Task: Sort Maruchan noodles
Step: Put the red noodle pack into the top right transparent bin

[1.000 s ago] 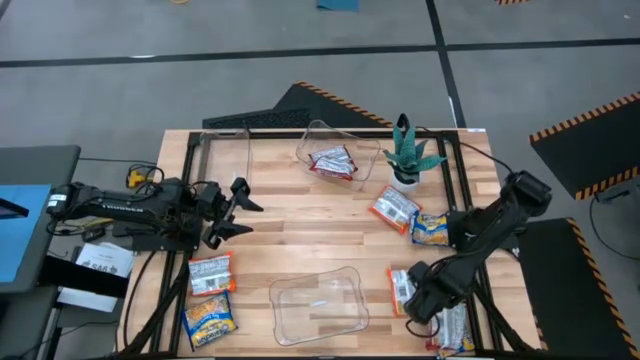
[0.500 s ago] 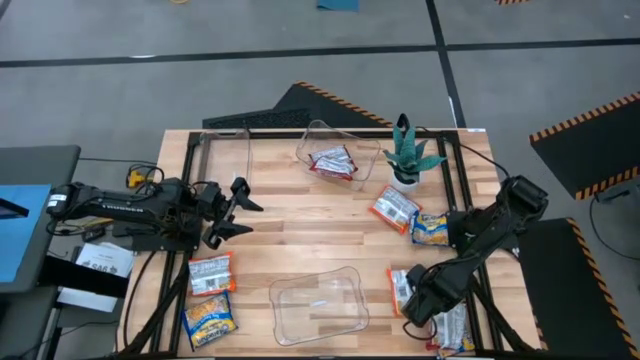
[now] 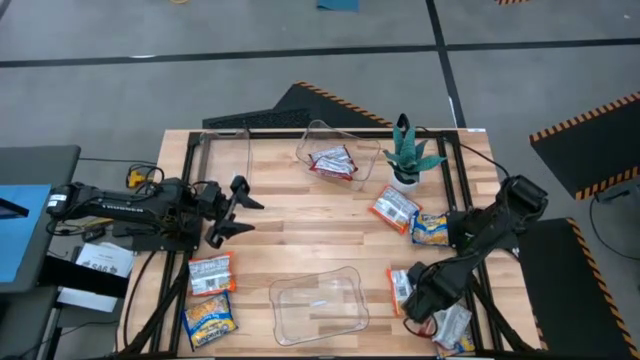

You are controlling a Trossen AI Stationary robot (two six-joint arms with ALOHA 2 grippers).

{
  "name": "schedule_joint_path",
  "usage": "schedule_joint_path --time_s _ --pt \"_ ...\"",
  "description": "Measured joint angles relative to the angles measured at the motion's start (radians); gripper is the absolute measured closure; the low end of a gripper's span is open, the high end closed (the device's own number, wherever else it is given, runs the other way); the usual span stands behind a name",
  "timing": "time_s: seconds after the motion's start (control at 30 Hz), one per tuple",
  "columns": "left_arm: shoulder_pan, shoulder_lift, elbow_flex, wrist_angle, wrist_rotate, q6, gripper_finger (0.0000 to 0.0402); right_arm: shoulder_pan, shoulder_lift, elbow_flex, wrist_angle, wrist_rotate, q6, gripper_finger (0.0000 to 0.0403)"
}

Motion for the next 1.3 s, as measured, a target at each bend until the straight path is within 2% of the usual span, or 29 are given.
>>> schedule_joint_path --time_s 0.13,0.27,0.43,0.83,1.0,1.1,1.3 --pt "0.000 0.000 0.000 -0.002 -0.022 0.013 0.0145 -0.043 -0.030 0.000 -0.021 0.005 -0.073 0.0386" --pt "0.000 0.000 0.000 -0.002 -0.024 0.013 0.0145 -0.079 -0.096 0.020 -0.027 0.056 -0.115 0.0386" --pt "0.000 0.000 0.000 -0.011 -0.024 0.007 0.0145 -0.094 -0.172 0.055 -0.031 0.094 -0.099 0.0381" --pt "0.000 0.000 0.000 -0.043 -0.018 0.001 0.0145 0.071 -0.195 0.007 -0.041 0.089 0.230 0.0227" --pt "0.000 0.000 0.000 -0.042 -0.019 0.000 0.0145 0.122 -0.194 -0.034 0.021 0.100 0.330 0.0167" --pt "0.000 0.000 0.000 -0.041 -0.029 0.000 0.0145 0.147 -0.195 -0.061 0.025 0.115 0.396 0.0147" --pt "0.000 0.000 0.000 -0.041 -0.031 0.000 0.0145 0.173 -0.194 -0.102 0.049 0.134 0.527 0.0142"
